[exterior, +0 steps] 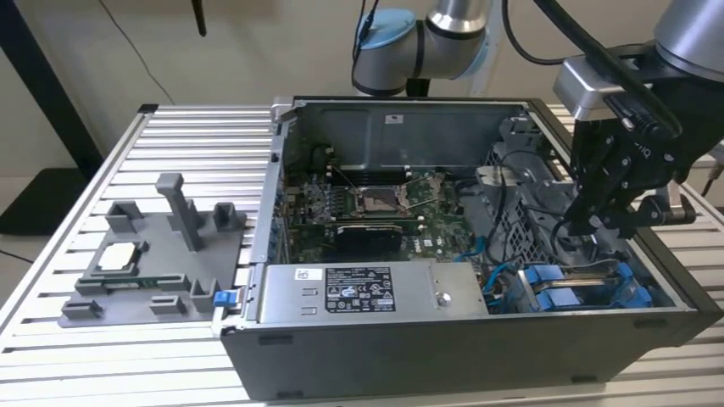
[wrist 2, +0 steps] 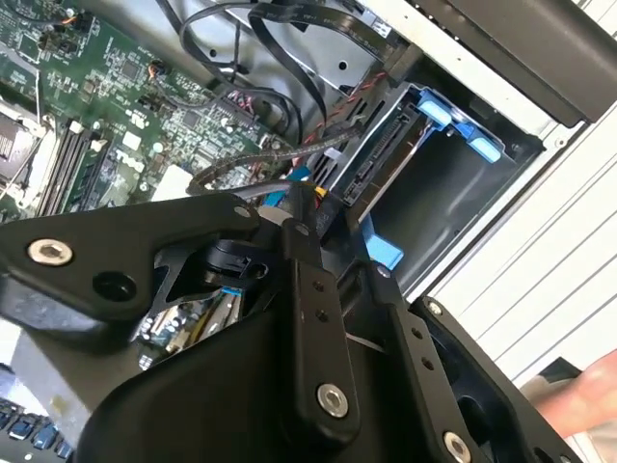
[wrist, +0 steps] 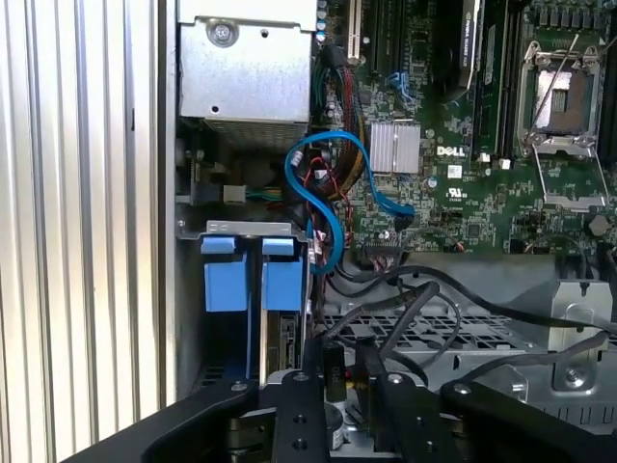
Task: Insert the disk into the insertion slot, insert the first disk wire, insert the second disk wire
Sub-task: 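Insert the first disk wire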
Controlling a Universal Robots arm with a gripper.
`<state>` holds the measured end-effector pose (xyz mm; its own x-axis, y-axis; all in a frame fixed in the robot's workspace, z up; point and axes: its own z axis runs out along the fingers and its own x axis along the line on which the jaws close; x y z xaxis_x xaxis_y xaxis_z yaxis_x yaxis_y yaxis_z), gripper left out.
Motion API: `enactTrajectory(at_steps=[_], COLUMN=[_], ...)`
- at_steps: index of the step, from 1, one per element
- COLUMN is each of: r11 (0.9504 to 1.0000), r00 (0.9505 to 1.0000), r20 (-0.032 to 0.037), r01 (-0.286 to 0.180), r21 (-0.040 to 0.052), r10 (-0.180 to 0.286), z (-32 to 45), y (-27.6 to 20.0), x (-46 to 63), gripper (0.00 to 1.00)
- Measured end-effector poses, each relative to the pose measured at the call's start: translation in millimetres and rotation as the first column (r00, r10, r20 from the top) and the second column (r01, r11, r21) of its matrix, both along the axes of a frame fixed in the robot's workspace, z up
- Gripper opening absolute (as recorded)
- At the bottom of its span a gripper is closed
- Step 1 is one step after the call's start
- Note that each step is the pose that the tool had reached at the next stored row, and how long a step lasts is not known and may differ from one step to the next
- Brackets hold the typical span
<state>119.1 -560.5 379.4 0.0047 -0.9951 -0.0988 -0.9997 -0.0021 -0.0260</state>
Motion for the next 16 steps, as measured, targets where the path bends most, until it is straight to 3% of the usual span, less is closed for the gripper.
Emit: enactTrajectory(at_steps=[16], r11=[1.0], r00=[1.0], r20=[-0.0007], r01=[0.0], r21=[-0.0025], r10=[0.0], z=[-0.1], y=[0.0], x=[0.3], gripper=[0.0])
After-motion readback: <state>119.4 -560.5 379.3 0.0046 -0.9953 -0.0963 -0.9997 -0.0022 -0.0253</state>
